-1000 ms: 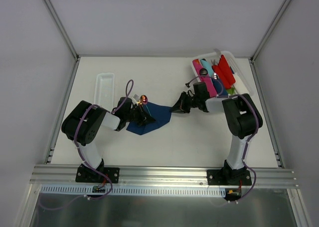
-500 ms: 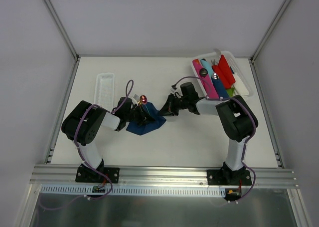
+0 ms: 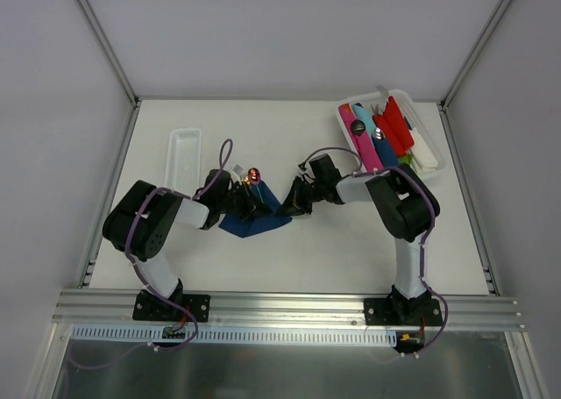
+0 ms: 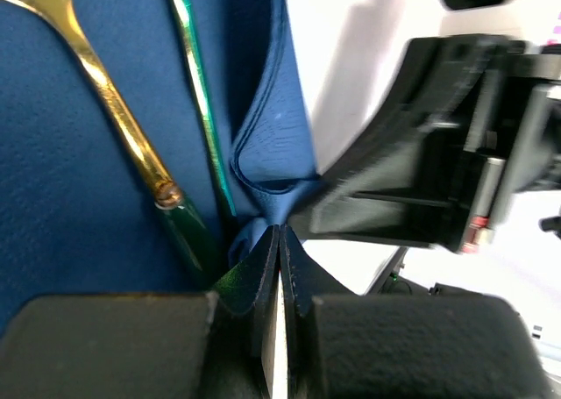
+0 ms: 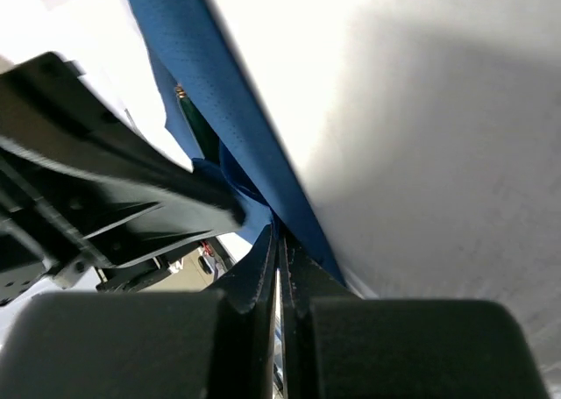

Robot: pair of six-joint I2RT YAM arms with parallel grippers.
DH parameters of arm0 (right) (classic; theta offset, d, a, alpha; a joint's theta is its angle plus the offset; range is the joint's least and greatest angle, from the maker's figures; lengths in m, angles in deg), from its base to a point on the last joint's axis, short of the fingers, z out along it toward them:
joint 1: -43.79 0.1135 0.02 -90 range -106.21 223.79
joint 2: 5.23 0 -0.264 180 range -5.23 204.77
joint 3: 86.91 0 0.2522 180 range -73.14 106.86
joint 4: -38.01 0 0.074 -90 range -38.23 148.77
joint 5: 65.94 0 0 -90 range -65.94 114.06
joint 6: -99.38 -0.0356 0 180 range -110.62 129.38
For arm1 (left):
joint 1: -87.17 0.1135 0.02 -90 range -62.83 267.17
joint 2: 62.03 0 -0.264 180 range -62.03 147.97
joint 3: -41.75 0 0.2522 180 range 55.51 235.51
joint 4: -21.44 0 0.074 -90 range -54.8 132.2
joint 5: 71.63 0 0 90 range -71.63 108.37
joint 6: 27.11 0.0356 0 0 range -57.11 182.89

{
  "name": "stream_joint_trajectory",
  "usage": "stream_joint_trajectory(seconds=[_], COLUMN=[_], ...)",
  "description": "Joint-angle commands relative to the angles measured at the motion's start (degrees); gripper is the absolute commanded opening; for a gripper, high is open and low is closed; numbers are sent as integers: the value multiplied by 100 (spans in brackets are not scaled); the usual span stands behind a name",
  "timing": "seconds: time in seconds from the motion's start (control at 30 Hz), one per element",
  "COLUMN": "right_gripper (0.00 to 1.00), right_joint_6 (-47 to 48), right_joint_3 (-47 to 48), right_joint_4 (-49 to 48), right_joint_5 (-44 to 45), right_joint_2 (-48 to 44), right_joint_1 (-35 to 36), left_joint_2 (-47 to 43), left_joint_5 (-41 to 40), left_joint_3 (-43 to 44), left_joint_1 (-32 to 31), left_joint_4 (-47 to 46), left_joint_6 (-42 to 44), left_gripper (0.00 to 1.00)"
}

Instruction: Place the utensils on the paper napkin and roll it up

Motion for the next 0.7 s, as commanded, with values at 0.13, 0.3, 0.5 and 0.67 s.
stream_joint_trajectory(seconds=[0.13,0.3,0.5,0.67], right_gripper=[0,0,0,0], right_joint_6=[455,754,799,799], right_joint_3=[257,353,380,389], right_joint_4=[642,915,986,995], right_joint_5=[376,552,605,596], right_joint_2=[19,54,124,115], right_joint_1=[10,1,1,-17], left_joint_2=[-506,-638,-1016,-1166], left_joint_5=[-81,-46,-64,-90], left_joint_3=[158,211,80,-237], left_joint_1=[72,72,72,72], left_joint_4=[217,296,630,665], left_joint_6=[209,217,323,375], left_gripper=[0,0,0,0])
